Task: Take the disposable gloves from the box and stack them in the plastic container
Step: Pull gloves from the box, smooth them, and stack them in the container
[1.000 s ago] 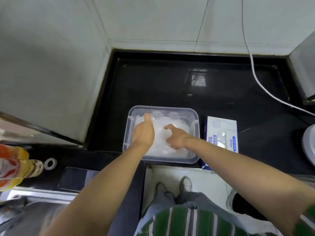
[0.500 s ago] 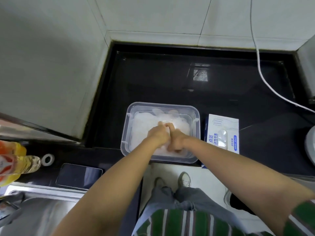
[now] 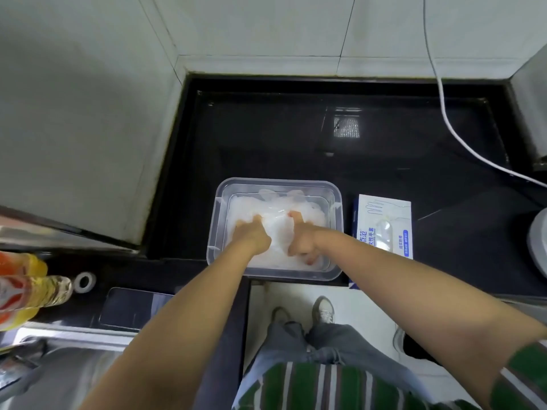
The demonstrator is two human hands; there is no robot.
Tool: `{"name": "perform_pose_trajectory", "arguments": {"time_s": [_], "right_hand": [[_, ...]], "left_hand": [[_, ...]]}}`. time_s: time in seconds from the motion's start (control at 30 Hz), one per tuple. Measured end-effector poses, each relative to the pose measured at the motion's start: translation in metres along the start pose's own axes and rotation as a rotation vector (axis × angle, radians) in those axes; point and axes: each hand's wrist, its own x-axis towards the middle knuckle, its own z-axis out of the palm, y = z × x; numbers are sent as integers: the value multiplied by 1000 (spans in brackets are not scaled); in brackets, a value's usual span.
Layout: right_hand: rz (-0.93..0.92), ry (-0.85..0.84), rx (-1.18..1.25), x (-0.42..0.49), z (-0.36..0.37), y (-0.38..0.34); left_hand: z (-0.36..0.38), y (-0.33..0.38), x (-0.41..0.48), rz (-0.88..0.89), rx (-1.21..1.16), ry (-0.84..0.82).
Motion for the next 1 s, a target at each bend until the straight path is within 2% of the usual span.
{"name": "perform_pose_trajectory", "arguments": {"time_s": [0.1, 0.23, 0.3, 0.37, 0.43, 0.53, 0.6, 0.77, 0.9, 1.0], "right_hand": [[-59, 62, 46, -17, -16, -12], [-334, 360, 246, -42, -52, -12], [-392, 544, 320, -51, -72, 3], [-353, 691, 329, -57, -87, 28], [-280, 764, 289, -61, -95, 58], [-129, 741, 131, -62, -94, 102], [-42, 709, 11, -64, -88, 126], [2, 640, -204, -63, -66, 153], [21, 637, -381, -51, -55, 151], [33, 675, -362, -49, -54, 153]], "left_hand": [[-13, 16, -16, 15, 157, 114], [-28, 46, -39, 94, 380, 360], [-34, 65, -45, 175, 317, 474], [-38, 88, -51, 260, 169, 504], [-35, 115, -57, 357, 41, 438], [-19, 154, -61, 465, -141, 290], [-2, 174, -61, 482, -167, 201], [46, 196, -51, 301, -85, -80], [70, 190, -34, 225, -79, -126], [73, 189, -25, 188, -148, -165]]}}
